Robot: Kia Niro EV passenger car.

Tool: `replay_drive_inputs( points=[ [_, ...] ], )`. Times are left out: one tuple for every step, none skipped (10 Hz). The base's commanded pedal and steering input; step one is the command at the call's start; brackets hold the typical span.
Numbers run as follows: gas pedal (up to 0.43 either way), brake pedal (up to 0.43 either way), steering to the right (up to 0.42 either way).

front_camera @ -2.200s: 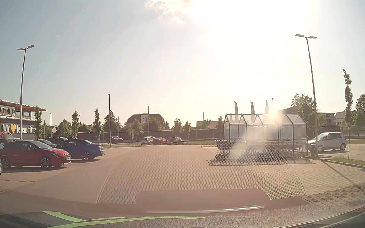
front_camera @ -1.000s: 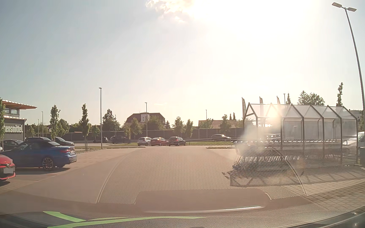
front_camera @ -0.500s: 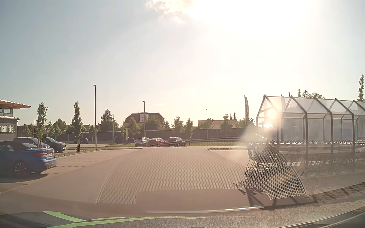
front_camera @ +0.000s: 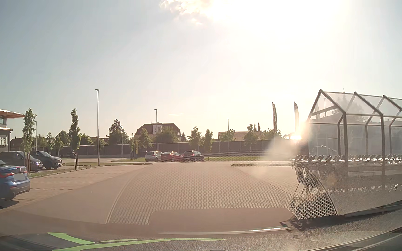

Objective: Follow the waypoints while adhering to traffic rules and regulations

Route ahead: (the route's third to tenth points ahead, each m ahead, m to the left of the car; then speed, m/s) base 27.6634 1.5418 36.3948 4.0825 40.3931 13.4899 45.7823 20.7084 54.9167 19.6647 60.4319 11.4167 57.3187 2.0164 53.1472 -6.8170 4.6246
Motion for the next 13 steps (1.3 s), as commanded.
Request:
replay_drive_inputs(
  points=[
    [0.02,0.0,0.002],
    [0.008,0.0,0.002],
    [0.008,0.0,0.002],
    [0.008,0.0,0.003],
    [0.008,0.0,0.005],
    [0.008,0.0,0.006],
    [0.008,0.0,0.006],
    [0.008,0.0,0.005],
    [0.008,0.0,0.006],
    [0.008,0.0,0.005],
    [0.008,0.0,0.006],
    [0.008,0.0,0.006],
    [0.008,0.0,0.005]
  ],
)
